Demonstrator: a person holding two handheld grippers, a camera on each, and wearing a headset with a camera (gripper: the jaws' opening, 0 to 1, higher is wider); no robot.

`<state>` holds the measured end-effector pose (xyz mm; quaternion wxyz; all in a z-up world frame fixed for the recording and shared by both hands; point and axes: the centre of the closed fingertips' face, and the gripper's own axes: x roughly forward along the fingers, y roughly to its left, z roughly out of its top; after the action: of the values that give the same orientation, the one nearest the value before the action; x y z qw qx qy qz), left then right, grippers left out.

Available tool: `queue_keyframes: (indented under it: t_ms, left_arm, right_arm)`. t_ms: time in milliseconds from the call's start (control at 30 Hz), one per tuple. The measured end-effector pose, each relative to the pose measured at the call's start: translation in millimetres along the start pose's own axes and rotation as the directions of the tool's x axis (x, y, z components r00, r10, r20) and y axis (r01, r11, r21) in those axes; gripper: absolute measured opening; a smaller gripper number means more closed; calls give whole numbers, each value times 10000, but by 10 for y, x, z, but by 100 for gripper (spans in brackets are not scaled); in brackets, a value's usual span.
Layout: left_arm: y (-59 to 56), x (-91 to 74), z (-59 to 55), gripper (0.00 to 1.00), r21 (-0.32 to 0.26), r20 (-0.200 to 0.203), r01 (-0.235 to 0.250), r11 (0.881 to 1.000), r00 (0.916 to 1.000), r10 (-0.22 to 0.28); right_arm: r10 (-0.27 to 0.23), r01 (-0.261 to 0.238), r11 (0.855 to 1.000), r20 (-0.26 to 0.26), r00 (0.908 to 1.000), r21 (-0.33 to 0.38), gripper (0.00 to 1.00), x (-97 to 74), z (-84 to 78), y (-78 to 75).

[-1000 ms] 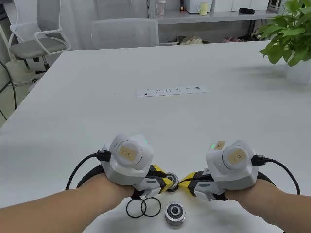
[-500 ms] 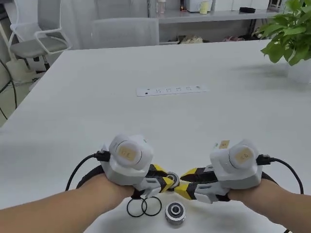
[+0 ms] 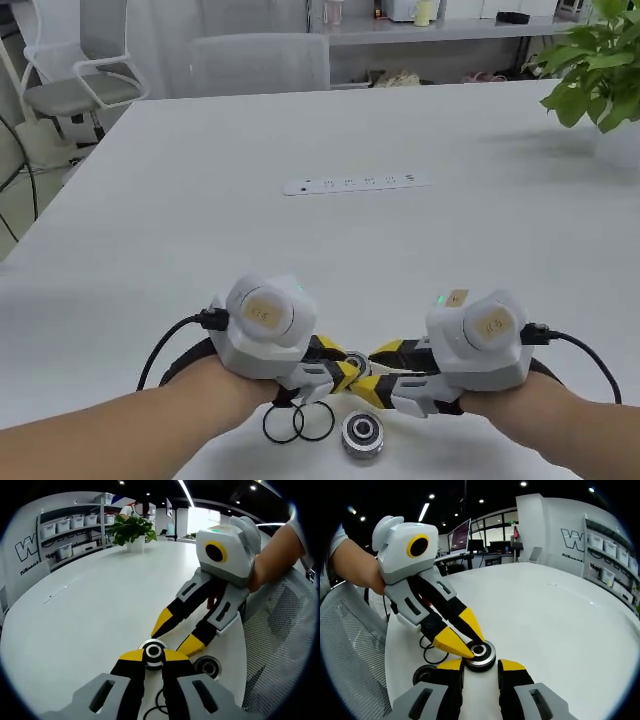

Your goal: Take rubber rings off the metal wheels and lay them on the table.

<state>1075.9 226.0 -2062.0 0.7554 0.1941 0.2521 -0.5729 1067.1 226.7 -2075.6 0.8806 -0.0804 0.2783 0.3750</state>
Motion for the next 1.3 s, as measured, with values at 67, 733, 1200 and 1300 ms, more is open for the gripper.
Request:
queue_keyframes:
  t_ms: [67, 733, 1200, 1300]
  left_arm:
    - [-1, 0, -1, 7, -7, 5, -5, 10000, 10000, 5]
    - [-4, -1, -5, 7, -60, 58, -14, 10000, 10000, 14]
    - [-3, 0, -4, 7, -95, 78, -30, 10000, 10000, 30]
    - [-3, 0, -3, 7, -88, 74, -28, 10000, 10000, 29]
  right_arm:
    - [48, -48, 10000, -37, 10000, 15, 21, 3, -8, 15]
    - [106, -107, 9999, -458, 9989, -23, 13, -29, -78, -9]
    - [-95, 83, 9998, -591, 9982, -200, 2, -44, -83, -44]
    - [-151, 124, 9989, -616, 9980, -443, 2, -47, -91, -45]
